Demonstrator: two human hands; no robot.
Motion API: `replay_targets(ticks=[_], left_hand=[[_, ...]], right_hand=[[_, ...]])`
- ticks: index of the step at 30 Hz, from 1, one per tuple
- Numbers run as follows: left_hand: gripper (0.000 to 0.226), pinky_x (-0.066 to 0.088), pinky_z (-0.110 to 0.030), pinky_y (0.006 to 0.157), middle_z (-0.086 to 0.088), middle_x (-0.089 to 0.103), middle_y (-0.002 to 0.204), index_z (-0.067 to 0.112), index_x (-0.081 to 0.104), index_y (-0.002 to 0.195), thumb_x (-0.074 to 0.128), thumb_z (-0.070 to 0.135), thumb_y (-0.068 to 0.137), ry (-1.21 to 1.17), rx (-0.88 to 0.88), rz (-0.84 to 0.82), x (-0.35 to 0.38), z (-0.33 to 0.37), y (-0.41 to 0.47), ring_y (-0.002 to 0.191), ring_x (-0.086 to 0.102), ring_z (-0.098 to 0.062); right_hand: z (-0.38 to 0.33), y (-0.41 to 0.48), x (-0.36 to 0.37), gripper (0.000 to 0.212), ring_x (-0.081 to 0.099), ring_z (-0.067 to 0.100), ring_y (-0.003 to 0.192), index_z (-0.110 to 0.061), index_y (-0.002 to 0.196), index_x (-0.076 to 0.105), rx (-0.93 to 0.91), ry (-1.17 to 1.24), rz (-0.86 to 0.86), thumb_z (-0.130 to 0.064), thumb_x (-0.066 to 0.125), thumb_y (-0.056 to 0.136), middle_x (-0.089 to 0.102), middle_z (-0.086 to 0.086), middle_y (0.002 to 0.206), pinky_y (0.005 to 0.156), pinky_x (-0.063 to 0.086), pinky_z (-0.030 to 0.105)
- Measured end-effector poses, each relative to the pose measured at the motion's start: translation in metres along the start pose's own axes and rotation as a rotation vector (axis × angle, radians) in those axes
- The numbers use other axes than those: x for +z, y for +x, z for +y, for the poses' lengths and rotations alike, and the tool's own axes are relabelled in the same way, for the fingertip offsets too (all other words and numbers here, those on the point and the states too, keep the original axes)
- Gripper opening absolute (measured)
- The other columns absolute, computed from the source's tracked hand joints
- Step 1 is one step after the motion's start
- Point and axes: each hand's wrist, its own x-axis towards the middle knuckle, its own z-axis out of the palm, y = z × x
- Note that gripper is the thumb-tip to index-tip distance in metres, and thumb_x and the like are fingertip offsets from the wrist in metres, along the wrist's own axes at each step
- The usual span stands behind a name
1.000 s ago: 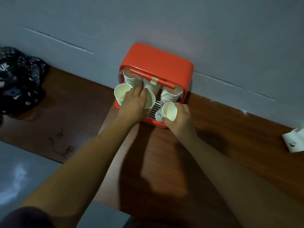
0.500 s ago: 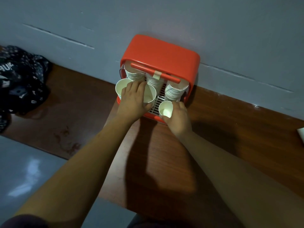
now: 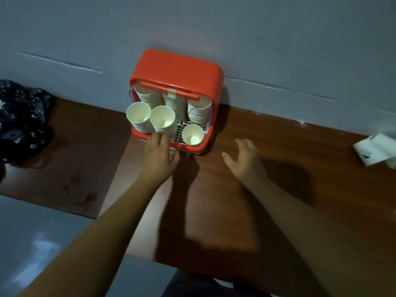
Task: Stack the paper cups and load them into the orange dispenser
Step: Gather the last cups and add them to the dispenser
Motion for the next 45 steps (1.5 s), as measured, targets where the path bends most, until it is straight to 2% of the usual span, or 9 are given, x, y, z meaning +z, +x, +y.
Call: replay_targets(ticks=[6, 17, 23, 26, 29, 33, 38, 42, 45], left_hand=[[0.057, 0.042, -0.045, 0.105, -0.02, 0.049, 0.136, 0.004, 0.05, 0.137, 0.067, 0.026, 0.087, -0.016, -0.016, -0.362, 0.057, 0.091, -0.033, 0.126, 0.048, -0.039], [0.048, 0.041, -0.034, 0.086, -0.012, 0.044, 0.13, 0.006, 0.047, 0.136, 0.063, 0.026, 0.094, -0.097, 0.315, -0.473, 0.168, 0.398, -0.065, 0.102, 0.055, -0.031], [0.052, 0.041, -0.034, 0.093, -0.014, 0.051, 0.123, 0.004, 0.052, 0.133, 0.069, 0.027, 0.09, -0.138, 0.485, -0.535, 0.232, 0.546, -0.097, 0.114, 0.054, -0.031], [0.055, 0.039, -0.029, 0.092, -0.01, 0.049, 0.129, 0.009, 0.05, 0.135, 0.07, 0.03, 0.088, -0.139, 0.554, -0.588, 0.257, 0.6, -0.11, 0.118, 0.051, -0.024], [0.06, 0.038, -0.028, 0.095, -0.008, 0.049, 0.133, 0.013, 0.05, 0.135, 0.074, 0.031, 0.084, -0.147, 0.643, -0.651, 0.286, 0.638, -0.123, 0.121, 0.049, -0.023], [0.075, 0.047, -0.042, 0.101, -0.005, 0.051, 0.134, 0.018, 0.045, 0.137, 0.077, 0.046, 0.075, -0.025, 0.813, -0.763, 0.326, 0.666, -0.149, 0.12, 0.05, -0.022], [0.096, 0.042, -0.041, 0.107, -0.011, 0.04, 0.148, 0.014, 0.03, 0.151, 0.081, 0.045, 0.075, 0.103, 0.88, -0.788, 0.365, 0.683, -0.175, 0.134, 0.042, -0.029], [0.086, 0.041, -0.044, 0.113, -0.01, 0.035, 0.156, 0.016, 0.032, 0.152, 0.077, 0.039, 0.083, 0.196, 0.98, -0.716, 0.382, 0.684, -0.184, 0.14, 0.039, -0.032], [0.073, 0.047, -0.044, 0.105, -0.01, 0.041, 0.151, 0.016, 0.044, 0.146, 0.076, 0.034, 0.083, 0.157, 1.026, -0.673, 0.384, 0.674, -0.189, 0.133, 0.045, -0.032]], right_hand=[[0.128, -0.08, -0.07, 0.063, 0.044, 0.025, 0.13, -0.012, 0.141, 0.043, 0.253, -0.104, -0.106, -0.048, 0.058, 0.091, 0.043, 0.01, 0.142, 0.108, 0.04, 0.042], [0.368, -0.237, -0.239, 0.055, 0.053, 0.026, 0.117, -0.013, 0.129, 0.053, 0.446, 0.005, 0.149, -0.048, 0.06, 0.087, 0.053, 0.009, 0.127, 0.096, 0.048, 0.043], [0.467, -0.314, -0.319, 0.042, 0.05, 0.024, 0.115, -0.01, 0.122, 0.056, 0.562, 0.054, 0.303, -0.029, 0.069, 0.087, 0.055, 0.009, 0.122, 0.088, 0.036, 0.028], [0.507, -0.338, -0.325, 0.052, 0.048, 0.029, 0.121, -0.007, 0.126, 0.054, 0.643, 0.111, 0.3, -0.031, 0.073, 0.083, 0.053, 0.013, 0.127, 0.096, 0.039, 0.035], [0.543, -0.349, -0.309, 0.079, 0.044, 0.031, 0.127, -0.008, 0.135, 0.045, 0.728, 0.102, 0.21, -0.045, 0.078, 0.074, 0.047, 0.015, 0.136, 0.104, 0.039, 0.043], [0.576, -0.355, -0.276, 0.106, 0.027, 0.03, 0.143, -0.021, 0.152, 0.021, 0.753, 0.095, 0.031, -0.06, 0.074, 0.068, 0.026, 0.007, 0.157, 0.114, 0.03, 0.051], [0.598, -0.357, -0.253, 0.094, 0.036, 0.03, 0.138, -0.017, 0.15, 0.028, 0.676, 0.036, 0.061, -0.041, 0.077, 0.074, 0.032, 0.007, 0.153, 0.112, 0.033, 0.048], [0.603, -0.354, -0.245, 0.082, 0.038, 0.03, 0.134, -0.011, 0.148, 0.033, 0.638, 0.03, 0.105, -0.028, 0.076, 0.08, 0.037, 0.012, 0.148, 0.109, 0.036, 0.042], [0.595, -0.352, -0.239, 0.082, 0.044, 0.03, 0.127, -0.01, 0.143, 0.039, 0.626, 0.062, 0.153, -0.033, 0.08, 0.076, 0.044, 0.012, 0.14, 0.101, 0.04, 0.039]])
